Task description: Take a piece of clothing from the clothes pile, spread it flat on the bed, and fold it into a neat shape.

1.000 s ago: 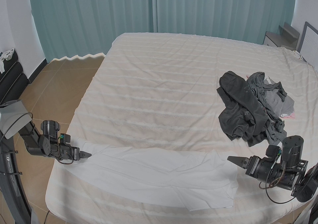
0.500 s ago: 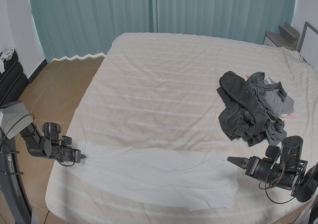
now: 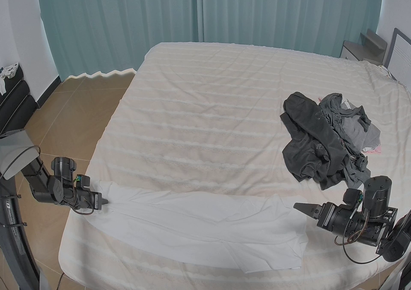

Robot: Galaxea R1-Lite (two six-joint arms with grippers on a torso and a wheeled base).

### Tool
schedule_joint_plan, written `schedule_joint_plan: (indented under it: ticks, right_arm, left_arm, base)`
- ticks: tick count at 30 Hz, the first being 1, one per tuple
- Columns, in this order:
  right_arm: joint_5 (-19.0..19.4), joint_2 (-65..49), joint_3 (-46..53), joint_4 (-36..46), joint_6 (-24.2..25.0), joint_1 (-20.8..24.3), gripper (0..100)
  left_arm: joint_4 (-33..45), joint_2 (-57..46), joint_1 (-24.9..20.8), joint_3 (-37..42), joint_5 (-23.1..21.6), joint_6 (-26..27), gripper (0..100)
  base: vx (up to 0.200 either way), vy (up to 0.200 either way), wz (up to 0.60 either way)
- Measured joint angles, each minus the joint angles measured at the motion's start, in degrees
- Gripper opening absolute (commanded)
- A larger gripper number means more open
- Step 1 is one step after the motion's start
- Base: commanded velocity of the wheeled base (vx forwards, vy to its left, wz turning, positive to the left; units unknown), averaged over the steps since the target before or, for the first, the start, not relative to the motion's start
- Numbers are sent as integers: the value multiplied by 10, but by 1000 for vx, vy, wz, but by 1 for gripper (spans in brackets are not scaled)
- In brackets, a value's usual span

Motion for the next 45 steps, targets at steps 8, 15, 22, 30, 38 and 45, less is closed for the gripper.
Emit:
schedule_joint_plan:
  ticks: [8, 15, 22, 30, 38, 45]
  right_arm:
    - [0, -2, 2, 0, 0, 1, 100]
    - [-1, -2, 2, 0, -1, 1, 100]
    - [-1, -2, 2, 0, -1, 0, 100]
    - [-1, -2, 2, 0, -1, 0, 100]
    - [0, -2, 3, 0, -1, 0, 100]
    - [0, -1, 3, 0, 0, 0, 100]
  left_arm:
    - [2, -45, 40, 19, -2, 0, 0]
    - [1, -67, 73, 30, -9, -1, 0]
    - [0, -84, 99, 25, -26, -47, 0]
    - [0, -97, 137, 1, -45, -95, 0]
    - [5, -102, 190, -44, -89, -172, 0]
    - [9, -109, 248, -64, -113, -191, 0]
  base:
    - [0, 0, 0]
    - [0, 0, 0]
    - [0, 0, 0]
    - [0, 0, 0]
    - [0, 0, 0]
    - [0, 0, 0]
